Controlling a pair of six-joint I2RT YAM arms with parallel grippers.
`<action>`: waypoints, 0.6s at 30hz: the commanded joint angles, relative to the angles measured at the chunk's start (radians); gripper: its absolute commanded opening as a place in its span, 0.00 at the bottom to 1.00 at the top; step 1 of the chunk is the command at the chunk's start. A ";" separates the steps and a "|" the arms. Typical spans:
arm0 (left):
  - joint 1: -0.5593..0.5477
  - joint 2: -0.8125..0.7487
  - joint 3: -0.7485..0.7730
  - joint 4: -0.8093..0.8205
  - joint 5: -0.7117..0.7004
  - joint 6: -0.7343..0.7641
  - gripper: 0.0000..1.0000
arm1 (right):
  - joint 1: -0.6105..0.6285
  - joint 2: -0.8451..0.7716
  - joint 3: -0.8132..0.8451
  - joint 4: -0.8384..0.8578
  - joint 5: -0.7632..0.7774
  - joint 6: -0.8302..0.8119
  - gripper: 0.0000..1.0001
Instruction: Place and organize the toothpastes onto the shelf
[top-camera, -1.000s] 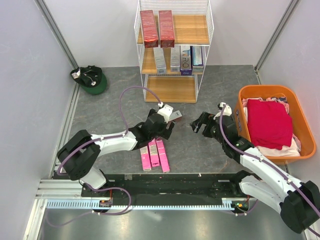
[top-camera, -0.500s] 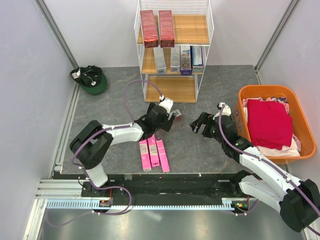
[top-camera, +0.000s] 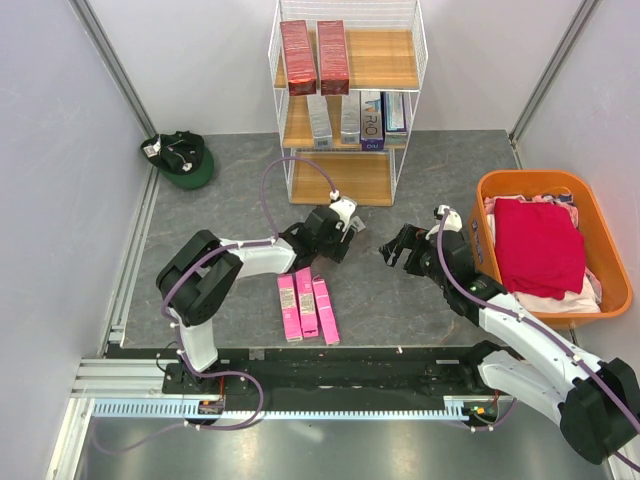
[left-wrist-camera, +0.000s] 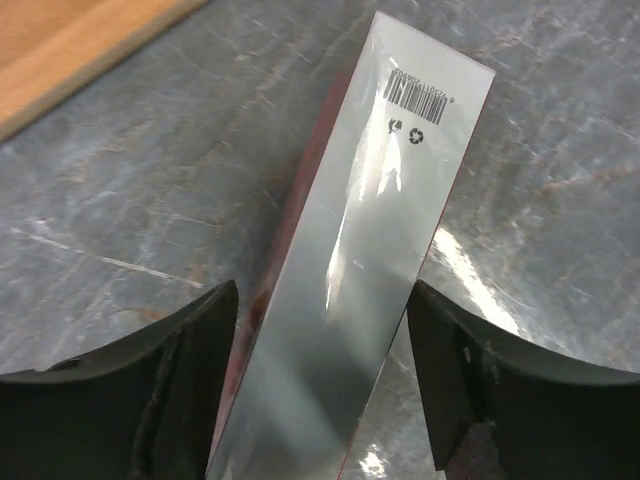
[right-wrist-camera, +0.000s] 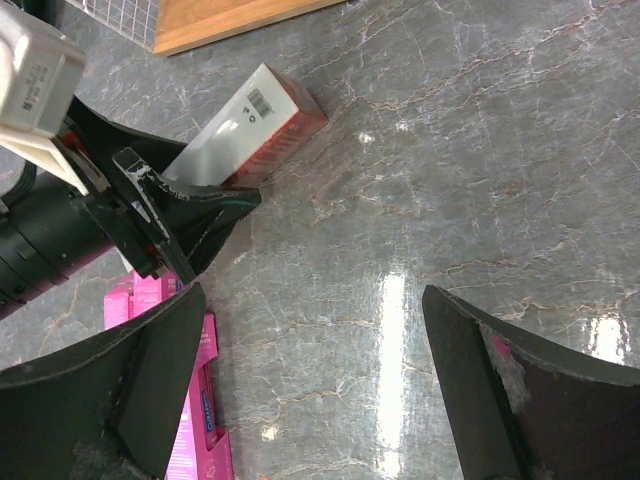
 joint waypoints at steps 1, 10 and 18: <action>-0.016 0.021 0.035 -0.020 0.076 -0.002 0.66 | -0.006 -0.013 -0.002 0.012 -0.005 -0.009 0.98; -0.030 -0.045 -0.011 -0.026 0.063 -0.060 0.43 | -0.006 -0.023 0.004 0.005 -0.009 -0.010 0.98; 0.007 -0.309 -0.126 -0.012 0.059 -0.140 0.42 | -0.006 -0.031 0.018 0.006 -0.022 -0.015 0.98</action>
